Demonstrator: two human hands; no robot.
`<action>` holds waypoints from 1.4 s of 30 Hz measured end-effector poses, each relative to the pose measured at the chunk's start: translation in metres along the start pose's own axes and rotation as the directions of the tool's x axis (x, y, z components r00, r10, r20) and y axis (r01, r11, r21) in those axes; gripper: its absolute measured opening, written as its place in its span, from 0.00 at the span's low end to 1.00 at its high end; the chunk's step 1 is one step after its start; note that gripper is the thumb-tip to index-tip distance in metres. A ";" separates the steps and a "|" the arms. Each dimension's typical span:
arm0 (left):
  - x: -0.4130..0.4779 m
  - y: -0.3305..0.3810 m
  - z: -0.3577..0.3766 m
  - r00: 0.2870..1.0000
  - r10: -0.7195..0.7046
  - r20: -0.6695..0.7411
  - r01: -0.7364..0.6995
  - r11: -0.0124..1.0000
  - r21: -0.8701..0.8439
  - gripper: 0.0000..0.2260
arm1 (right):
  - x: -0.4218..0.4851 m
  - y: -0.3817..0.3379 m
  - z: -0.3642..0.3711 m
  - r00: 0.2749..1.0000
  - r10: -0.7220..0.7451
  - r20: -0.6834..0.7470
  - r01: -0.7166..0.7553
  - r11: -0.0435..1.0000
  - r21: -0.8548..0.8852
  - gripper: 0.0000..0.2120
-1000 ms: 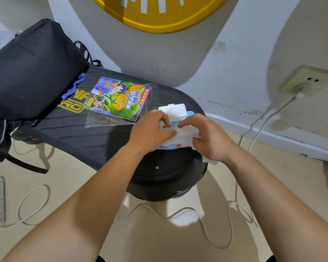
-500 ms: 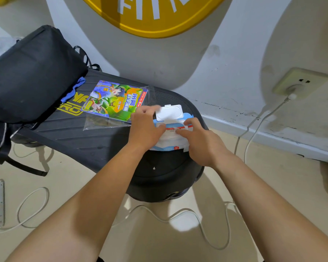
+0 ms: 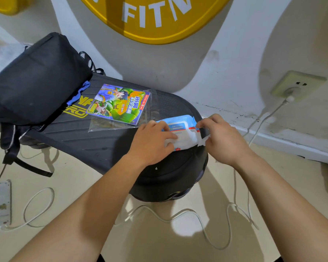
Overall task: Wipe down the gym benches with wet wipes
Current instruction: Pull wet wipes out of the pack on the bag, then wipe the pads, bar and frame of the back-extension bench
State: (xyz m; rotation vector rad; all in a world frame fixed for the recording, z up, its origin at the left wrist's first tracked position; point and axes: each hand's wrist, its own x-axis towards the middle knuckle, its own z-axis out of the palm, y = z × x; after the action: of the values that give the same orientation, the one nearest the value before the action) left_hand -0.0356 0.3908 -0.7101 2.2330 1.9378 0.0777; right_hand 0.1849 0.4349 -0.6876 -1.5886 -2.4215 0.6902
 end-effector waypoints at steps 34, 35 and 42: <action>-0.095 0.127 -0.425 0.931 -0.301 0.208 0.363 0.693 -0.623 0.02 | -0.159 -0.180 -0.378 0.957 0.263 0.120 -0.286 0.796 0.534 0.11; -0.106 0.134 -0.454 0.925 -0.313 0.215 0.377 0.681 -0.628 0.02 | -0.167 -0.195 -0.401 0.956 0.265 0.128 -0.291 0.789 0.541 0.13; -0.176 0.176 -0.599 0.813 -0.435 0.386 0.547 0.346 -0.763 0.10 | -0.220 -0.281 -0.525 0.923 0.257 0.287 -0.353 0.861 0.366 0.04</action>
State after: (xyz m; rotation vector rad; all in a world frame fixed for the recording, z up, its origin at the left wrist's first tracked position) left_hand 0.0153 0.2564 -0.0771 0.9153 1.8039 0.6535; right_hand 0.2449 0.2959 -0.0711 -1.7989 -1.9745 1.4099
